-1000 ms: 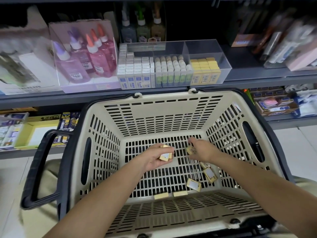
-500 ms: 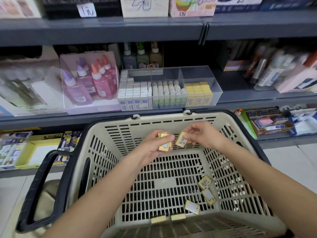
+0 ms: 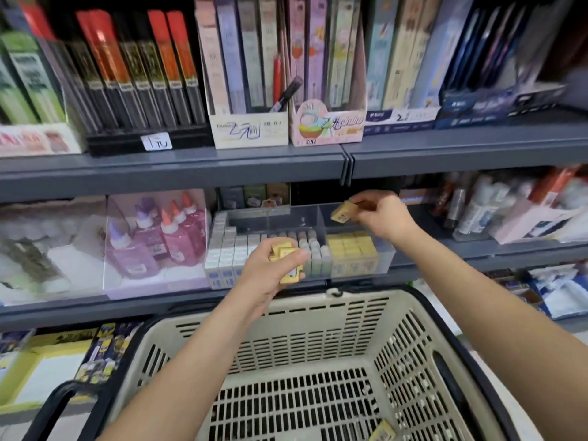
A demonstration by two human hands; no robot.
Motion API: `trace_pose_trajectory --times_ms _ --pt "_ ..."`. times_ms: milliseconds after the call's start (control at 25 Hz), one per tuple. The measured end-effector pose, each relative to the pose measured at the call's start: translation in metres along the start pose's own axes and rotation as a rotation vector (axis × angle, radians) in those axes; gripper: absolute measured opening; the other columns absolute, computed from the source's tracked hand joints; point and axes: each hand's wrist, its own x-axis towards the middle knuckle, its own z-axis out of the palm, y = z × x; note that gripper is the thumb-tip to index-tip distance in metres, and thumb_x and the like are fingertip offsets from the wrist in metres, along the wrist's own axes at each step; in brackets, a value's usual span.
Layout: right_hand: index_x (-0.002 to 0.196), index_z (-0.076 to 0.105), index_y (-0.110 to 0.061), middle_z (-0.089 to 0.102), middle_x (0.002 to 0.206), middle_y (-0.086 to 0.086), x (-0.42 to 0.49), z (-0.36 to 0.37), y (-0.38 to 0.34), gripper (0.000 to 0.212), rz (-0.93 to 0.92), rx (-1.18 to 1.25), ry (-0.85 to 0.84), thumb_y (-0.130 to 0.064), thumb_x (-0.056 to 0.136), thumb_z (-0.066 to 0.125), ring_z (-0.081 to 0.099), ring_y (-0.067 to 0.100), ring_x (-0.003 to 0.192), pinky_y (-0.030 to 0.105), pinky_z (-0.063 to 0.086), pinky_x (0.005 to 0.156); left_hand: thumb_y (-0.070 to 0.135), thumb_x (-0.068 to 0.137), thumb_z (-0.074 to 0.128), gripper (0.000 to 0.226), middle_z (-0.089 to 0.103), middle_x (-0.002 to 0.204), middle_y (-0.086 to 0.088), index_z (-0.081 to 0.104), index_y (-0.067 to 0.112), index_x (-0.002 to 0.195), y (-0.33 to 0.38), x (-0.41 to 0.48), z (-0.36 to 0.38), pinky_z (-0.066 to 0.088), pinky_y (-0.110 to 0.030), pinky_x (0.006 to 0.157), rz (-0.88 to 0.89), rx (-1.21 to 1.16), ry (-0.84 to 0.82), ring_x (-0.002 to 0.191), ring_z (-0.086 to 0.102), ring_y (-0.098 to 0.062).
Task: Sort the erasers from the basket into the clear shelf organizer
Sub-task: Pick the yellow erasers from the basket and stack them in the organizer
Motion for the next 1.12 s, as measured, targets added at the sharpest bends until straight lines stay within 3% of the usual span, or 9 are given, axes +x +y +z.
trace_pose_trajectory --times_ms 120,240,360,480,640,760,880,1040,1120 --pt "0.106 0.068 -0.020 0.068 0.110 0.004 0.029 0.008 0.006 0.021 -0.007 -0.363 -0.044 -0.015 0.088 0.059 0.063 0.024 0.101 0.017 0.038 0.077 0.024 0.064 0.081 0.039 0.068 0.096 -0.009 0.063 0.017 0.099 0.002 0.007 -0.005 0.056 -0.030 0.071 0.007 -0.010 0.010 0.080 0.069 -0.016" --pt "0.106 0.069 -0.022 0.067 0.116 0.002 0.046 0.022 0.014 0.020 -0.005 -0.421 -0.270 -0.018 0.090 0.056 0.060 0.018 0.102 0.019 0.039 0.079 0.020 0.069 0.079 0.033 0.066 0.100 -0.009 0.064 0.018 0.098 0.000 0.011 -0.010 0.055 -0.028 0.069 0.003 0.001 0.033 0.086 0.068 -0.017" --pt "0.110 0.068 -0.019 0.064 0.120 0.002 0.050 0.027 0.020 0.024 0.003 -0.434 -0.471 -0.025 0.096 0.049 0.059 0.016 0.107 0.024 0.042 0.095 0.024 0.063 0.081 0.041 0.063 0.107 -0.014 0.063 0.018 0.099 -0.001 0.013 -0.014 0.055 -0.027 0.068 -0.011 0.005 0.041 0.092 0.066 -0.020" --pt "0.114 0.065 -0.018 0.063 0.121 0.002 0.050 0.024 0.020 0.029 0.036 -0.390 -0.525 -0.028 0.098 0.042 0.058 0.017 0.108 0.032 0.042 0.101 0.021 0.068 0.079 0.038 0.063 0.106 -0.014 0.061 0.018 0.101 -0.002 0.016 -0.012 0.056 -0.027 0.068 -0.026 0.010 0.021 0.083 0.068 -0.014" --pt "0.120 0.060 -0.020 0.062 0.123 0.002 0.036 0.026 0.008 0.031 -0.039 -0.489 -0.466 -0.030 0.099 0.040 0.057 0.020 0.109 0.029 0.043 0.095 0.016 0.072 0.077 0.032 0.063 0.100 -0.009 0.061 0.017 0.100 -0.001 0.019 0.002 0.054 -0.025 0.065 -0.031 0.007 -0.006 0.083 0.066 -0.015" --pt "0.108 0.065 -0.026 0.066 0.105 -0.008 0.010 0.024 -0.011 0.020 -0.160 -0.201 -0.358 -0.020 0.093 0.054 0.063 0.011 0.099 0.028 0.047 0.092 0.018 0.073 0.077 0.033 0.064 0.094 -0.007 0.059 0.015 0.100 0.002 0.020 0.009 0.052 -0.022 0.060 -0.013 0.011 0.008 0.081 0.065 -0.014" --pt "0.095 0.065 -0.027 0.069 0.087 -0.011 -0.023 0.020 -0.037 0.025 -0.208 0.157 -0.537 -0.005 0.085 0.060 0.065 -0.001 0.073 0.018 0.051 0.074 0.029 0.069 0.075 0.038 0.067 0.086 -0.004 0.057 0.013 0.098 0.007 0.021 0.015 0.052 -0.021 0.057 -0.049 -0.060 0.025 0.073 0.066 -0.011" --pt "0.094 0.064 -0.024 0.063 0.087 -0.008 -0.042 0.027 -0.047 0.018 -0.263 0.019 -0.494 -0.020 0.079 0.073 0.054 -0.001 0.065 0.022 0.049 0.070 0.044 0.067 0.067 0.050 0.068 0.083 -0.004 0.058 0.009 0.101 0.012 0.019 0.026 0.053 -0.024 0.055 -0.178 -0.173 0.016 0.068 0.066 -0.012" --pt "0.092 0.063 -0.022 0.065 0.091 -0.002 -0.043 0.025 -0.045 0.017 -0.197 0.052 -0.483 -0.017 0.079 0.073 0.057 0.004 0.068 0.026 0.050 0.074 0.047 0.078 0.061 0.050 0.068 0.091 -0.010 0.058 0.006 0.106 0.013 0.019 0.026 0.054 -0.027 0.056 -0.250 -0.271 0.003 0.074 0.066 -0.017"
